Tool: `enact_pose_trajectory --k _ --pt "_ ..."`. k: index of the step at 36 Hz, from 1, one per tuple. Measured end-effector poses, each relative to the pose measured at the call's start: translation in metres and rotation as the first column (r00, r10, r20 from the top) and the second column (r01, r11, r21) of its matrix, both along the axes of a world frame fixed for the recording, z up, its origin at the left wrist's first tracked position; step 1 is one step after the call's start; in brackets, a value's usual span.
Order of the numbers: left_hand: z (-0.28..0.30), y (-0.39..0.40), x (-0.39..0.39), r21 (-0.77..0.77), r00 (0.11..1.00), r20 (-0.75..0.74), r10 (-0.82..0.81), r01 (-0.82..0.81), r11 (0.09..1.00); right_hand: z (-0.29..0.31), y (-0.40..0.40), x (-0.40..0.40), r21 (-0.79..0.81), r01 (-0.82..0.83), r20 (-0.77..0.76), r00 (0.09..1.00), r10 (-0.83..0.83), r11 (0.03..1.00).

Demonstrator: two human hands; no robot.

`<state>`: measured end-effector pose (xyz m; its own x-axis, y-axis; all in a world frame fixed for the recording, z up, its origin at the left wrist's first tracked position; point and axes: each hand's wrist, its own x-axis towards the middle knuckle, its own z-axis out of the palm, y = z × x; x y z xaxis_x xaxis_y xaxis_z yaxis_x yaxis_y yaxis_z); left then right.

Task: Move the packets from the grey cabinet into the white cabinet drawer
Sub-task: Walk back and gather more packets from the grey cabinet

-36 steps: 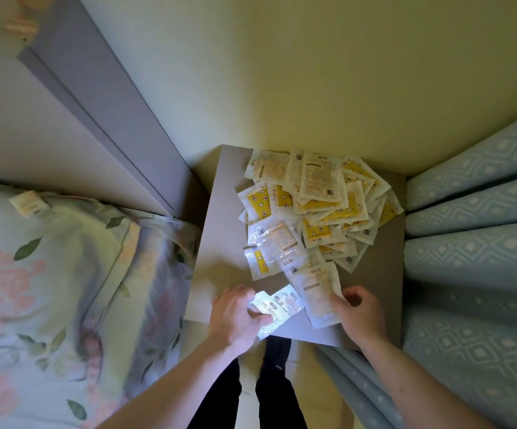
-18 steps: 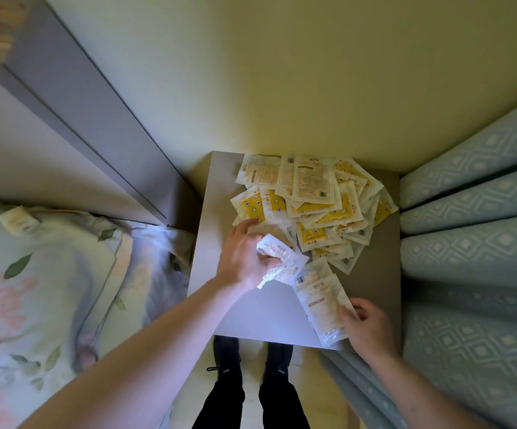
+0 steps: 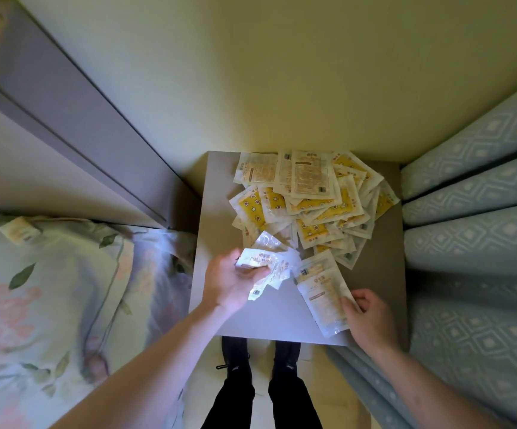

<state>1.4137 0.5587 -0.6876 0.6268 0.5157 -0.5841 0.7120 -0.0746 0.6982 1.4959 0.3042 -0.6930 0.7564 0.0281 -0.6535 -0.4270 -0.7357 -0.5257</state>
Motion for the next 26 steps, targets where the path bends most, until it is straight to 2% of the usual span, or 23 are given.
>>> enact_pose_trajectory --k 5,10,19,26 --pt "0.016 -0.005 -0.026 -0.103 0.989 0.050 0.138 -0.132 0.986 0.012 0.004 -0.007 0.046 0.023 0.042 0.999 -0.025 0.999" --pt "0.033 -0.002 -0.061 -0.153 0.982 0.020 0.189 -0.184 0.971 0.036 0.008 -0.020 0.096 0.038 0.091 0.995 -0.046 0.995" --pt "0.120 -0.005 -0.104 -0.117 0.969 0.016 0.245 -0.242 0.963 0.127 0.009 -0.047 0.072 -0.071 0.135 0.989 0.061 0.995" --pt "0.200 -0.003 -0.121 -0.054 0.977 0.051 0.206 -0.203 0.978 0.214 0.014 -0.070 0.060 -0.142 0.215 0.968 0.126 0.988"
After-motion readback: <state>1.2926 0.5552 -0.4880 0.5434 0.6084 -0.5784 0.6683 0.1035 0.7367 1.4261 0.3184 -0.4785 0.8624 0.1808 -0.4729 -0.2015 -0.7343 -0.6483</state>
